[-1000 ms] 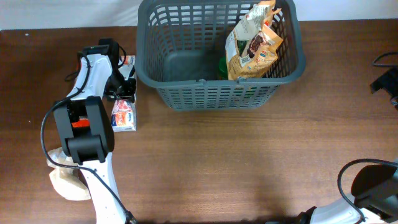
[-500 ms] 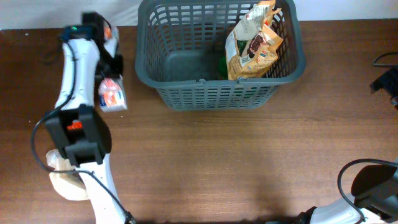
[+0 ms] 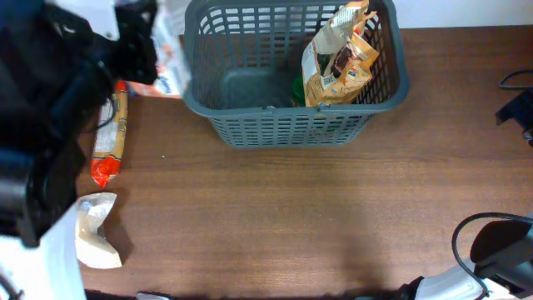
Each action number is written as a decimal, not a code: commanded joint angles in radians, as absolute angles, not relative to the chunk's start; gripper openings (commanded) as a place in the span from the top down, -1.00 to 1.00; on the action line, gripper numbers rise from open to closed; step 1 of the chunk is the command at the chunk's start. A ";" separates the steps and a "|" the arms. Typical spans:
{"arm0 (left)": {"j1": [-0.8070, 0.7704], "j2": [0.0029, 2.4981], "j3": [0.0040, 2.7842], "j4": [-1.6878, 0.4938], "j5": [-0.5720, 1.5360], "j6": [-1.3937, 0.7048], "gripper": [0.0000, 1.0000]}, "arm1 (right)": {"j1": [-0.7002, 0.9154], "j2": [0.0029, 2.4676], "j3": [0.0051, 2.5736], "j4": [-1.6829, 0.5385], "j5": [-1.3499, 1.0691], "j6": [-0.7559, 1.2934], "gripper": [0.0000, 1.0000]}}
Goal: Pack container
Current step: 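Lift the Kleenex pack and lower it upright into the basket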
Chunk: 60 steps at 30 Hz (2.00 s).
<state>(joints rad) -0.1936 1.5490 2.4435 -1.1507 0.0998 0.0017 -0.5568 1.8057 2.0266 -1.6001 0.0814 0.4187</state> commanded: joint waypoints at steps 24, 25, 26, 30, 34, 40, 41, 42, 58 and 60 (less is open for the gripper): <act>-0.406 2.199 2.439 -1.143 0.240 -0.007 0.96 | -0.562 1.791 2.023 -1.600 0.083 0.427 -0.98; -0.406 2.225 2.439 -1.146 0.241 -0.007 0.96 | -0.562 1.791 2.023 -1.600 0.083 0.427 -0.98; -0.406 2.244 2.439 -1.145 0.241 -0.007 0.97 | -0.562 1.791 2.023 -1.600 0.083 0.427 -0.98; -0.406 2.291 2.439 -1.156 0.241 -0.007 0.96 | -0.562 1.791 2.023 -1.600 0.083 0.427 -0.98; -0.406 2.300 2.439 -1.166 0.241 -0.007 0.77 | -0.562 1.791 2.023 -1.600 0.083 0.427 -0.98; -0.406 2.300 2.439 -1.187 0.241 -0.007 -0.83 | -0.562 1.791 2.023 -1.600 0.083 0.427 -0.98; -0.406 2.300 2.439 -1.191 0.241 -0.007 -0.89 | -0.562 1.791 2.023 -1.600 0.083 0.427 -0.98; -0.405 2.300 2.439 -1.193 0.241 -0.007 -0.90 | -0.562 1.791 2.023 -1.600 0.083 0.427 -0.98; -0.078 1.965 2.678 -1.522 0.084 -0.007 -0.99 | -0.562 1.791 2.023 -1.600 0.083 0.427 -0.98; 0.004 1.934 2.678 -1.586 0.070 -0.006 -0.99 | -0.562 1.791 2.023 -1.600 0.083 0.427 -0.98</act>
